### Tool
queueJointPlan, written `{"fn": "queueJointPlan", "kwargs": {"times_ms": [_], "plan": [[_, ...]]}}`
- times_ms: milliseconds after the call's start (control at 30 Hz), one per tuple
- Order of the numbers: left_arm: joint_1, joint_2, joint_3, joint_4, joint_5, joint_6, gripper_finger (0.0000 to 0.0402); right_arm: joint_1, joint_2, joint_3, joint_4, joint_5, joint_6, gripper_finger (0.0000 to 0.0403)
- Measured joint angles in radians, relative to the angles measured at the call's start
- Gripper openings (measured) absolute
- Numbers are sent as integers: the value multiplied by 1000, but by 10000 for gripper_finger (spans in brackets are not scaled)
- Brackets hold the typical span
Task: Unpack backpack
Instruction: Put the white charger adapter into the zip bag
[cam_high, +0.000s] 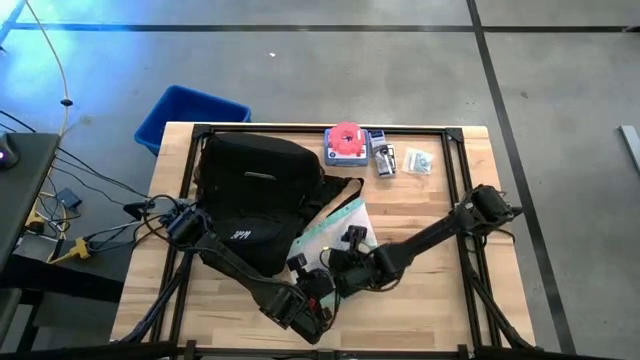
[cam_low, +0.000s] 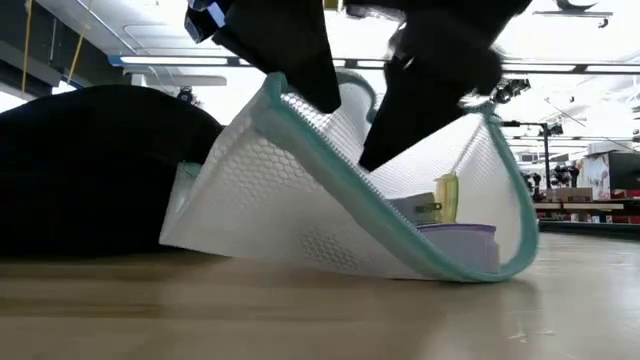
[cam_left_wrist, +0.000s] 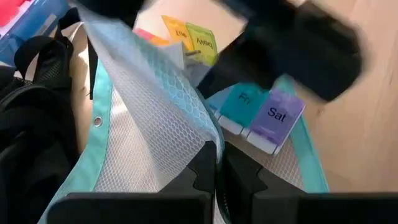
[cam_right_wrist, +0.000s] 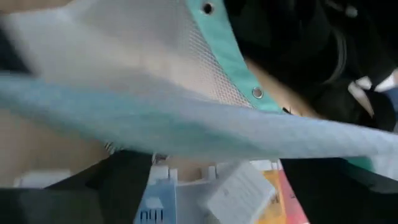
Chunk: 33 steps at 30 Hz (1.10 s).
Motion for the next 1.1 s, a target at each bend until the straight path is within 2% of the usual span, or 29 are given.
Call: {"fn": "queueJointPlan", "kwargs": {"times_ms": [133,300,367,500,667,867,967,1100], "plan": [[-1,0,1,-3,-1,1,0,88,-29,0,-2,-68,-61,276],[2,0,1,-6,-8,-3,0,185,-35,0,-7,-323,-111,253],[2,0,1,-6,-11,-2,0,206,-28,-11,7,-375,-83,246],[2,0,1,-7,-13,-3,0,196,-5,-71,28,-366,-25,224],[2,0,1,6,-7,12,0,113,14,-167,239,-402,-47,181],[3,0,1,18,10,40,0,6,16,-204,434,-259,-104,128],[3,0,1,17,9,39,0,-40,20,-204,468,-259,-100,113],[4,1,0,12,9,39,0,-69,33,-204,471,-192,-58,101]]}}
